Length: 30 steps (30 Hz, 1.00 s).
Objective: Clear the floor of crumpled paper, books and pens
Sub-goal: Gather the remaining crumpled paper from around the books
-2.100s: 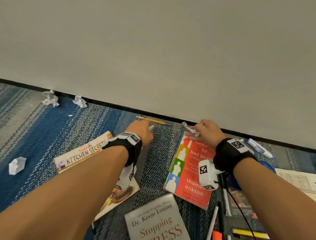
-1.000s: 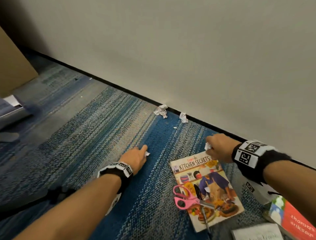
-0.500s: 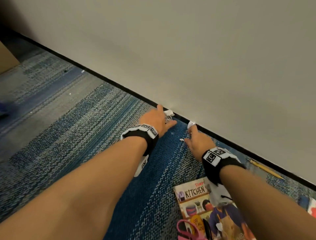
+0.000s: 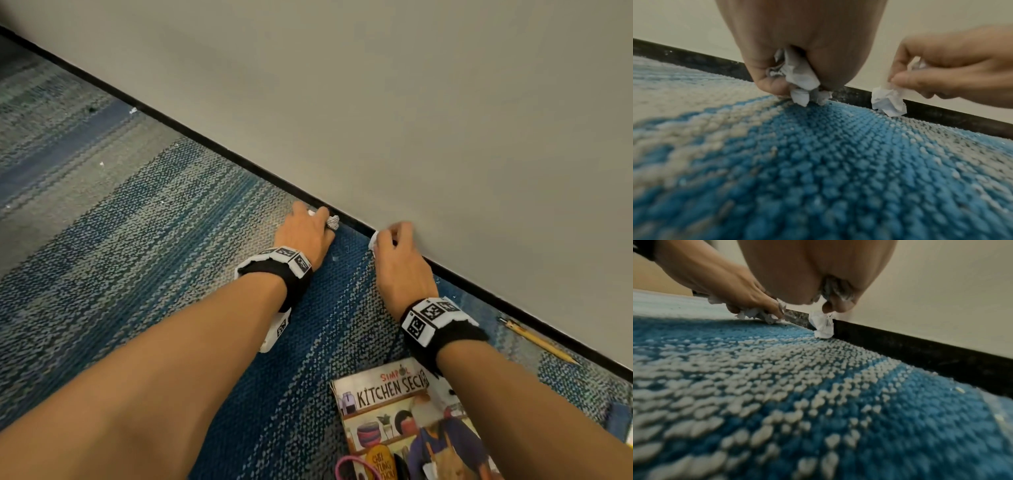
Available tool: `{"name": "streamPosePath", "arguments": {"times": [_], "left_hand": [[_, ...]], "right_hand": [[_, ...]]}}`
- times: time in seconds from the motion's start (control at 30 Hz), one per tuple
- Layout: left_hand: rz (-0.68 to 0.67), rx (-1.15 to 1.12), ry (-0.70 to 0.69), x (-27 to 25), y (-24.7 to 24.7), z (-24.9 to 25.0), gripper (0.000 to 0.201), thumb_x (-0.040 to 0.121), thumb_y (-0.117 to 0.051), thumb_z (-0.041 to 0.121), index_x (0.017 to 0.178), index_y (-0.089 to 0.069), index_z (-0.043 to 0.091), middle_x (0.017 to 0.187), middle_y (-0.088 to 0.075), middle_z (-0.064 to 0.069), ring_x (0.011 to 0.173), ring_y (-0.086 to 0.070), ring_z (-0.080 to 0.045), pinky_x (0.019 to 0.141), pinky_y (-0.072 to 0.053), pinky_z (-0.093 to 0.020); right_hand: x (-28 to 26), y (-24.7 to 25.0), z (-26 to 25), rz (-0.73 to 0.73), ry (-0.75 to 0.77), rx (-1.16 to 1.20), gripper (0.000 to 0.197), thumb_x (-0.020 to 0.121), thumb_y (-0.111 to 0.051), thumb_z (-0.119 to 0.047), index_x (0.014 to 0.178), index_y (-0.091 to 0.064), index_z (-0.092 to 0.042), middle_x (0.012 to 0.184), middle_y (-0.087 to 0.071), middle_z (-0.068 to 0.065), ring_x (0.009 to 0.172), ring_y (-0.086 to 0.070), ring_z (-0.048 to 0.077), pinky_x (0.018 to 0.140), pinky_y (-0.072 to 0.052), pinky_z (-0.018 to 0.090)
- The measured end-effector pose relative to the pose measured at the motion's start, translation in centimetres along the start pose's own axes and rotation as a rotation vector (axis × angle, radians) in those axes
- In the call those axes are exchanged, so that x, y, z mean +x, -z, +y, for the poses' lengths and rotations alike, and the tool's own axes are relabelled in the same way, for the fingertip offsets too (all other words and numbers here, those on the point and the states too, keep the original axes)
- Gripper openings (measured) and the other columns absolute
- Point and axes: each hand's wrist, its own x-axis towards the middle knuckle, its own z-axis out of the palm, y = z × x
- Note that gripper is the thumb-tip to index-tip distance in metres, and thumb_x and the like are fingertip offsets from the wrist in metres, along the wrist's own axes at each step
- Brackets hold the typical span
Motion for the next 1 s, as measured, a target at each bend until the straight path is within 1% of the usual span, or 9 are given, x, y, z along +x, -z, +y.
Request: {"name": "streamPosePath", "arguments": {"times": [0.1, 0.23, 0.33, 0.47, 0.53, 0.7, 0.8, 0.9, 1.0], "left_hand": [[-0.015, 0.000, 0.039, -0.4, 0.2, -0.6, 0.039, 0.092, -0.051, 0.039, 0.121, -0.053, 0.012, 0.121, -0.039, -0.019, 0.105, -0.050, -0.038, 0.078, -0.044, -0.041], [-0.008, -0.013, 0.071, -1.5, 0.5, -1.7, 0.035, 0.093, -0.052, 0.037, 0.114, -0.057, 0.009, 0.124, -0.038, -0.019, 0.108, -0.047, -0.036, 0.083, -0.045, -0.042], [0.004, -0.038, 0.052, -2.4, 1.1, -2.2, 0.027, 0.092, -0.054, 0.025, 0.110, -0.057, 0.005, 0.119, -0.044, -0.019, 0.103, -0.052, -0.037, 0.077, -0.043, -0.039], [-0.012, -0.049, -0.017, -3.4, 1.9, -2.4, 0.026, 0.089, -0.055, 0.020, 0.111, -0.055, 0.006, 0.105, -0.054, -0.018, 0.095, -0.056, -0.037, 0.072, -0.042, -0.038], [-0.050, -0.086, -0.080, -4.0, 2.0, -2.1, 0.028, 0.088, -0.057, 0.018, 0.114, -0.049, 0.010, 0.104, -0.058, -0.017, 0.093, -0.057, -0.037, 0.074, -0.046, -0.040], [-0.187, -0.048, -0.330, -5.5, 1.7, 1.4, 0.036, 0.098, -0.050, 0.024, 0.133, -0.044, 0.017, 0.115, -0.061, -0.016, 0.104, -0.056, -0.036, 0.084, -0.047, -0.042], [-0.225, -0.027, -0.423, -6.5, 0.7, 5.0, 0.038, 0.098, -0.048, 0.034, 0.133, -0.046, 0.017, 0.121, -0.061, -0.014, 0.109, -0.056, -0.035, 0.088, -0.047, -0.043], [-0.267, -0.015, -0.598, -8.6, -0.5, 10.7, 0.037, 0.096, -0.051, 0.039, 0.124, -0.046, 0.015, 0.113, -0.064, -0.016, 0.103, -0.059, -0.036, 0.082, -0.048, -0.041], [-0.319, -0.014, -0.841, -11.8, -0.4, 17.2, 0.037, 0.098, -0.046, 0.042, 0.123, -0.045, 0.016, 0.099, -0.066, -0.016, 0.094, -0.060, -0.037, 0.074, -0.046, -0.041]], "right_hand": [[0.3, -0.2, -0.4, -0.179, 0.025, -0.086, 0.015, 0.094, -0.042, -0.005, 0.108, -0.040, -0.010, 0.120, -0.032, 0.012, 0.087, -0.050, 0.030, 0.058, -0.041, 0.037], [0.7, -0.9, -1.5, -0.227, -0.024, -0.098, 0.020, 0.092, -0.040, 0.002, 0.108, -0.038, -0.008, 0.121, -0.033, 0.016, 0.101, -0.045, 0.033, 0.070, -0.041, 0.037], [1.0, -0.7, -1.2, -0.218, -0.059, -0.084, 0.021, 0.090, -0.040, 0.005, 0.107, -0.038, -0.008, 0.119, -0.039, 0.019, 0.101, -0.046, 0.036, 0.071, -0.039, 0.037], [0.3, 0.4, 0.2, -0.242, -0.192, 0.057, 0.025, 0.099, -0.037, -0.009, 0.123, -0.038, -0.003, 0.123, -0.046, 0.024, 0.107, -0.051, 0.040, 0.080, -0.041, 0.040], [-0.8, 1.4, 1.3, -0.329, -0.211, -0.013, 0.029, 0.101, -0.037, -0.020, 0.122, -0.043, -0.002, 0.123, -0.051, 0.023, 0.107, -0.054, 0.039, 0.080, -0.041, 0.038], [-5.6, 6.1, 4.5, -0.382, -0.179, -0.173, 0.032, 0.100, -0.036, -0.022, 0.109, -0.063, -0.007, 0.113, -0.064, 0.012, 0.103, -0.062, 0.031, 0.083, -0.048, 0.035], [-9.5, 9.5, 6.3, -0.297, -0.260, -0.063, 0.031, 0.098, -0.038, -0.023, 0.102, -0.065, -0.008, 0.106, -0.068, 0.016, 0.100, -0.062, 0.036, 0.081, -0.046, 0.034], [-15.3, 13.1, 8.0, -0.144, -0.346, -0.003, 0.030, 0.096, -0.040, -0.023, 0.116, -0.060, -0.016, 0.104, -0.069, 0.018, 0.097, -0.063, 0.038, 0.085, -0.049, 0.039], [-21.3, 16.8, 9.5, -0.155, -0.453, 0.004, 0.033, 0.098, -0.037, -0.020, 0.124, -0.058, -0.018, 0.099, -0.070, 0.017, 0.093, -0.064, 0.037, 0.084, -0.049, 0.039]]}}
